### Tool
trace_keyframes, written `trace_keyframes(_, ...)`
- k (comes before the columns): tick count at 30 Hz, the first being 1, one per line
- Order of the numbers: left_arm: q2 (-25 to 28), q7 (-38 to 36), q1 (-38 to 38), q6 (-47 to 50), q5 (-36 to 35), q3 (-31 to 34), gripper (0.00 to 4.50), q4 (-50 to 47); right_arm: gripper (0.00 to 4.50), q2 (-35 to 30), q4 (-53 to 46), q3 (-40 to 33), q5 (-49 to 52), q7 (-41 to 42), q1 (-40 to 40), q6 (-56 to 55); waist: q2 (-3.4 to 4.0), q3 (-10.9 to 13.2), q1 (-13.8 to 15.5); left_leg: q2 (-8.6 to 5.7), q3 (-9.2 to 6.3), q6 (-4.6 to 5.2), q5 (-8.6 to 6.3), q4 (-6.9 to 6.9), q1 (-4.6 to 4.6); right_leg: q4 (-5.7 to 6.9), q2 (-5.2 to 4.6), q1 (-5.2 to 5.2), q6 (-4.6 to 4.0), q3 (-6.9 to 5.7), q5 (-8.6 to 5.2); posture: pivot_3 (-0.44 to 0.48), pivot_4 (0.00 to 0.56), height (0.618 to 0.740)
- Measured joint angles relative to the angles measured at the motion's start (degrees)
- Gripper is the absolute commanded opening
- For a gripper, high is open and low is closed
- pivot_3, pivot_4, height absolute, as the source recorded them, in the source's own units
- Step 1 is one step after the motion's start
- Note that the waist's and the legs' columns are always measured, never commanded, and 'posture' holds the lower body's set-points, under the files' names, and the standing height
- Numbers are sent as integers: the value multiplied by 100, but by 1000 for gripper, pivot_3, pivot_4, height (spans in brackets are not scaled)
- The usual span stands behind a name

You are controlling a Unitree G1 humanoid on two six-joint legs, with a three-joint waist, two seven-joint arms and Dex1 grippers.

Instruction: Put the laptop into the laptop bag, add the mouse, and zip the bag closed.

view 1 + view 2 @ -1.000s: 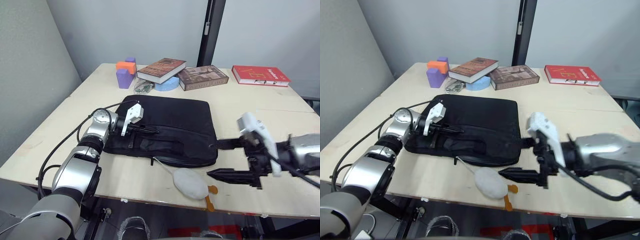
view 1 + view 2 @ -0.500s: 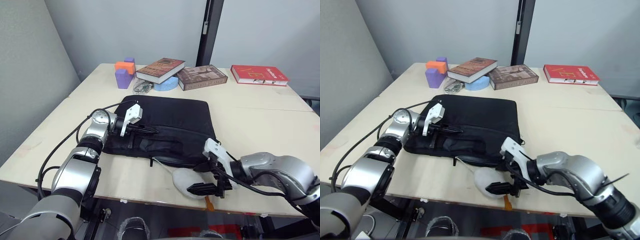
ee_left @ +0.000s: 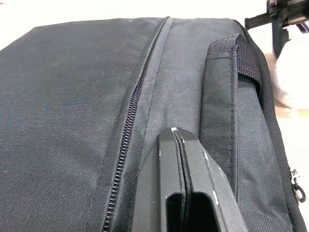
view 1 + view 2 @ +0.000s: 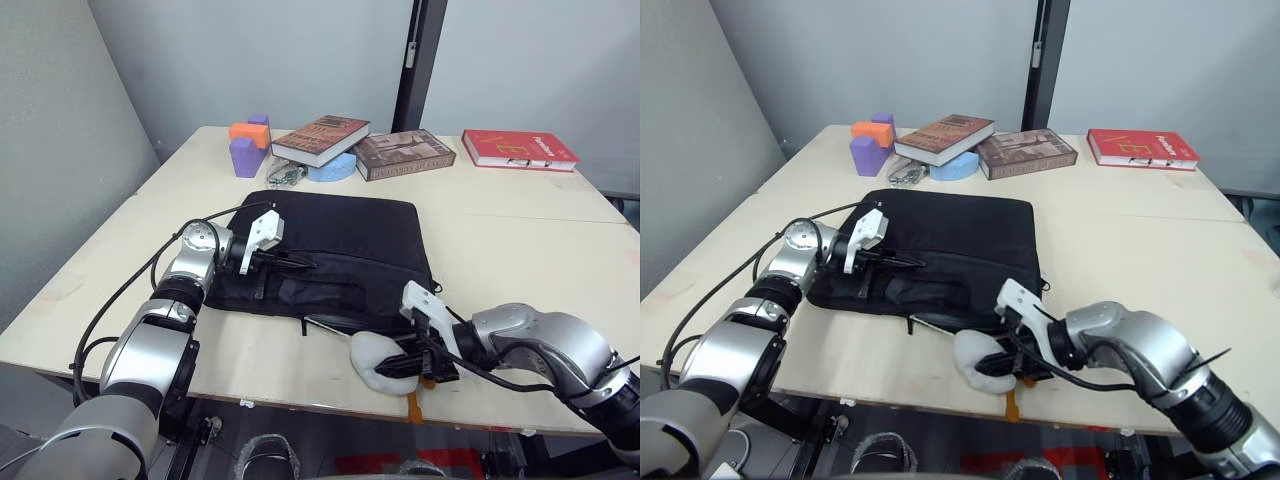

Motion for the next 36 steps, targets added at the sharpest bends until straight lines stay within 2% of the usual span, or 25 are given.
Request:
trace_keyframes(9,-34,0,-33,-105,37,-17,0,76,17,-769,-489,-1259,261,245,865,-38,0,0,21,-1,4,1,0,-8,2,-10,-1,2,2,2,-1,0,150,740)
trace_keyframes(14,-90,-7,-102,-126,59,-43,0,166,17,-1386,-608,-2570,212,517,2105,-260,-2,1,76,-4,8,8,-3,-9,0,-25,-6,5,2,3,-1,0,150,740)
trace_keyframes(21,-95,-21,-223,-164,179,-78,0,317,17,-1725,-35,-3882,-294,1059,3280,-746,-2,-1,63,-5,15,13,-4,-7,3,-23,-13,8,7,5,-4,0,150,740)
trace_keyframes(30,-78,-28,-283,-416,254,-192,0,394,17,-1735,743,-4165,-790,1354,3399,-1230,1,-4,66,-7,18,16,-4,-7,3,-26,-16,9,9,4,-5,0,150,740)
trace_keyframes(36,-66,-28,-284,-557,278,-233,0,413,17,-1735,1400,-4106,-1073,1211,2856,-1354,7,-8,62,-8,21,17,-4,-8,4,-27,-18,9,9,5,-6,0,150,740)
